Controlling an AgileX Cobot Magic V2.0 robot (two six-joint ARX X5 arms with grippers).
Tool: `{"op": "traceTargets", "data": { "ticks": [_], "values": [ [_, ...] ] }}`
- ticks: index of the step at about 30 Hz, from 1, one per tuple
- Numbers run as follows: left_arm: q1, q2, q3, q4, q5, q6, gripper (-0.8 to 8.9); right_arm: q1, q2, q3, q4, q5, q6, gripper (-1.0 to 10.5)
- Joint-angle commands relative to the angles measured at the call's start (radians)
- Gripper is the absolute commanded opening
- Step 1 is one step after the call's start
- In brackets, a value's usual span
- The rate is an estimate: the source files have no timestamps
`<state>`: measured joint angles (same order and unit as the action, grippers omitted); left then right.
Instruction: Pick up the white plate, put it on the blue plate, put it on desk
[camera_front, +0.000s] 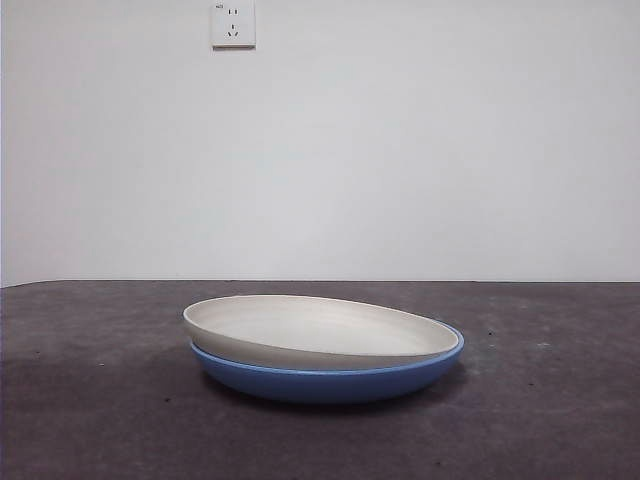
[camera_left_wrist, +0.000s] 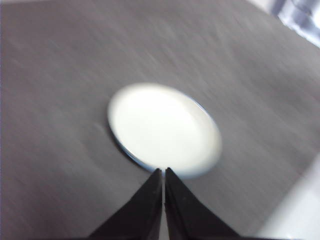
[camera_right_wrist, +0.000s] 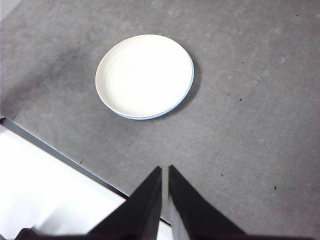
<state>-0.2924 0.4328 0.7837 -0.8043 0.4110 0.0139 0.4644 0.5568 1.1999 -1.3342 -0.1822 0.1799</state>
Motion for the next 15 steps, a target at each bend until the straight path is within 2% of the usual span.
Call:
{"op": "traceTargets", "data": {
  "ticks": [1, 3, 7, 11, 15],
  "values": [
    [0.062, -0.098, -0.154, 0.207, 0.004, 0.030, 0.11, 0.006, 0.003, 0.018, -0.043, 0.000, -0.005, 0.2],
    [0.117, -0.177, -0.283, 0.338, -0.010, 0.034, 0.11, 0.006, 0.003, 0.018, -0.043, 0.000, -0.005, 0.2],
    [0.209, -0.286, -0.488, 0.500, -0.119, -0.016, 0.11, 0.006, 0.003, 0.018, -0.043, 0.000, -0.005, 0.2],
    [0.265, -0.351, -0.611, 0.532, -0.209, -0.056, 0.11, 0.006, 0.003, 0.018, -0.043, 0.000, -0.005, 0.2],
    [0.274, -0.387, -0.672, 0.536, -0.305, -0.060, 0.11, 0.006, 0.003, 0.018, -0.043, 0.000, -0.005, 0.2]
  ]
}}
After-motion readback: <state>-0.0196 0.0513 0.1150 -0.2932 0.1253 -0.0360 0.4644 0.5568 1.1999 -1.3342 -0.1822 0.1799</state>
